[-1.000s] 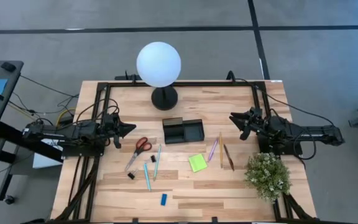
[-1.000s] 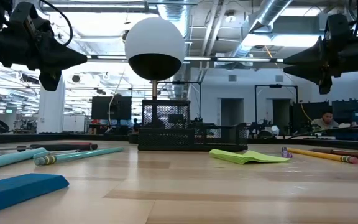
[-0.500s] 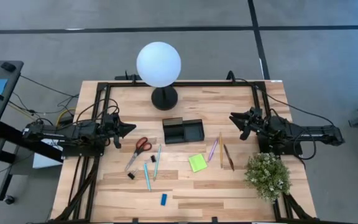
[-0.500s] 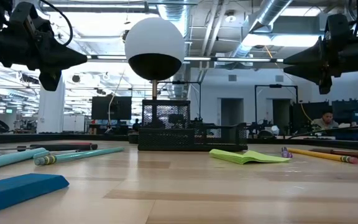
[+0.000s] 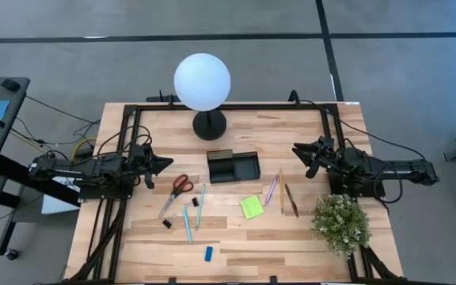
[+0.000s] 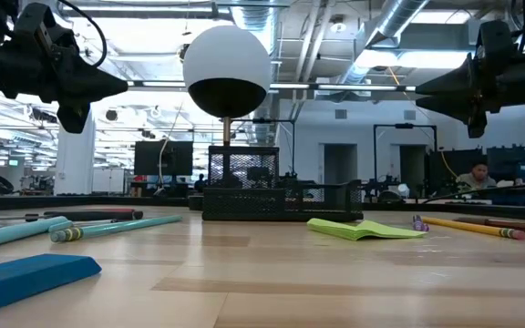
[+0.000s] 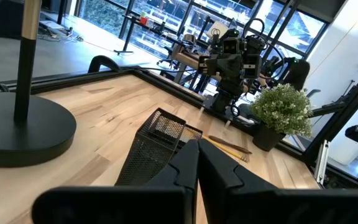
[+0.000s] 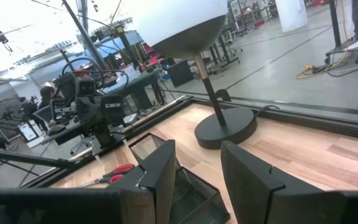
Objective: Pick and place office supplies into organizer
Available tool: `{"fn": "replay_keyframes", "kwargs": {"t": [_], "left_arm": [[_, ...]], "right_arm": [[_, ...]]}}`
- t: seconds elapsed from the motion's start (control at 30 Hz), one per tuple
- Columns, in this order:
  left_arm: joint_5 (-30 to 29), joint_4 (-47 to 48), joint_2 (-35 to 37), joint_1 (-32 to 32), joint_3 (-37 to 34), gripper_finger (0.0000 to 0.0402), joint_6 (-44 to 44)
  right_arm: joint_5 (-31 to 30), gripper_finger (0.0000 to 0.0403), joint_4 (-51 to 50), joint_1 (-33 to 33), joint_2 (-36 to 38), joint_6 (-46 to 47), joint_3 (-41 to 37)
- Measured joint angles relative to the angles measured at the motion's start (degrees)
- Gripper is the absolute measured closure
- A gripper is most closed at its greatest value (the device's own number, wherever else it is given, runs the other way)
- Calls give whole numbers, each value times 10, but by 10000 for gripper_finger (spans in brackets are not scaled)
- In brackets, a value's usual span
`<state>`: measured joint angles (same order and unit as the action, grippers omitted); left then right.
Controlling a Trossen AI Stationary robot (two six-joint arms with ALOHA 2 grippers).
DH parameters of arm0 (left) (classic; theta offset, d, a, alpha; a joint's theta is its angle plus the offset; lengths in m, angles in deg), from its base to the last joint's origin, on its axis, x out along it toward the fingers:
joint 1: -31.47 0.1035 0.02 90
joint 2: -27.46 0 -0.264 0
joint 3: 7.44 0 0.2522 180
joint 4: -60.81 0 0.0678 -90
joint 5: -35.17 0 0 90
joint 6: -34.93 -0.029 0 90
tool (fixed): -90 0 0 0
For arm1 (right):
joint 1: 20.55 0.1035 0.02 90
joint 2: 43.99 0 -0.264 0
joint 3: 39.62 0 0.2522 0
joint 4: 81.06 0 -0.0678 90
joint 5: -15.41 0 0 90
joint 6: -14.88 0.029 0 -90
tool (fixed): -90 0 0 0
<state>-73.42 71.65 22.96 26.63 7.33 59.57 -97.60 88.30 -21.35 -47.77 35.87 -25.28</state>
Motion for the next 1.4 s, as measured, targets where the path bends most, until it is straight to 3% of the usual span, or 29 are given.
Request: {"fn": "replay_keyframes", "kwargs": {"t": [0.87, 1.07, 1.23, 1.4], "left_arm": [[-12, -5, 0, 0, -1, 401, 0], [-44, -5, 0, 0, -1, 401, -1], [10, 0, -3, 0, 0, 401, 0], [24, 2, -37, 0, 0, 400, 9]], "right_arm": [[0, 280, 0, 0, 0, 0, 0], [0, 280, 0, 0, 0, 0, 0], [0, 280, 0, 0, 0, 0, 0], [0, 280, 0, 0, 0, 0, 0]]}}
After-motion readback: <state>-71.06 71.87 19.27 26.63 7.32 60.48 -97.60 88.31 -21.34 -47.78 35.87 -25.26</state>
